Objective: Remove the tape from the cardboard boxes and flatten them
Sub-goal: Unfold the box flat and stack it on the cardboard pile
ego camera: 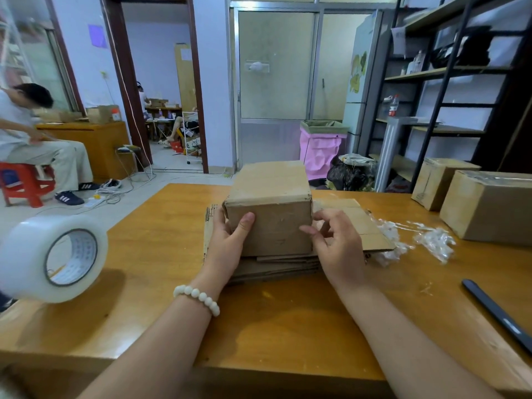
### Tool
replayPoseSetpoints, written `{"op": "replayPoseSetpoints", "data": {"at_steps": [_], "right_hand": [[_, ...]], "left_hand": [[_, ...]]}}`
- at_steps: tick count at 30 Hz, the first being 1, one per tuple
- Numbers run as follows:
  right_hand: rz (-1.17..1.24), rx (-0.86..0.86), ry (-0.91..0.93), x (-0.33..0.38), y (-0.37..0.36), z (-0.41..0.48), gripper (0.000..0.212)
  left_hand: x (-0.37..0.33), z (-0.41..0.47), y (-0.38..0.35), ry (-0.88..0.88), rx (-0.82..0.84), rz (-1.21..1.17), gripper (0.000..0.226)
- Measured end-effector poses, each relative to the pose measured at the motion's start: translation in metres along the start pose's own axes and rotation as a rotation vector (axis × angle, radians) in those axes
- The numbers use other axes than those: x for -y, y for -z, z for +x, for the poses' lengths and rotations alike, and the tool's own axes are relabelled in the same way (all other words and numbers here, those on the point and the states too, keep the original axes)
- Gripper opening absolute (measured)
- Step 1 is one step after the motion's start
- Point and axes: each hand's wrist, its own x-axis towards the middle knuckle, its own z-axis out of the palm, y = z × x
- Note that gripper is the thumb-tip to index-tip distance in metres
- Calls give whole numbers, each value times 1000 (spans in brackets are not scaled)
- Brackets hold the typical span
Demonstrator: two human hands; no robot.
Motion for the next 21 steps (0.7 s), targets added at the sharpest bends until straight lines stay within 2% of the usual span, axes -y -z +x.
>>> {"op": "replayPoseSetpoints", "data": {"at_steps": [5,6,8,10,12,15,18,21], "right_hand": [[203,170,-154,-6,13,5,16],[219,197,-157,-6,14,6,18],[211,202,-119,-6,12,6,26],[130,173,-3,-5,9,6,21],[11,144,151,-5,8,5,17],[-188,126,385,-2,8,4,21],[-214,130,382,-1,8,2,13],[-199,123,337,-4,7,0,13]], "left_hand": [[1,-2,-2,-4,1,34,86],[1,-2,-2,-6,-1,32,85],[2,-3,-4,-23,-8,31,63],[1,-2,-5,-25,-14,33,52],[1,-2,-5,-32,-23,28,57],[0,-1,-5,-22,-30,23,52],[-1,-1,-5,-25,-36,41,51],[0,-2,-2,-18,-35,79,79]]}}
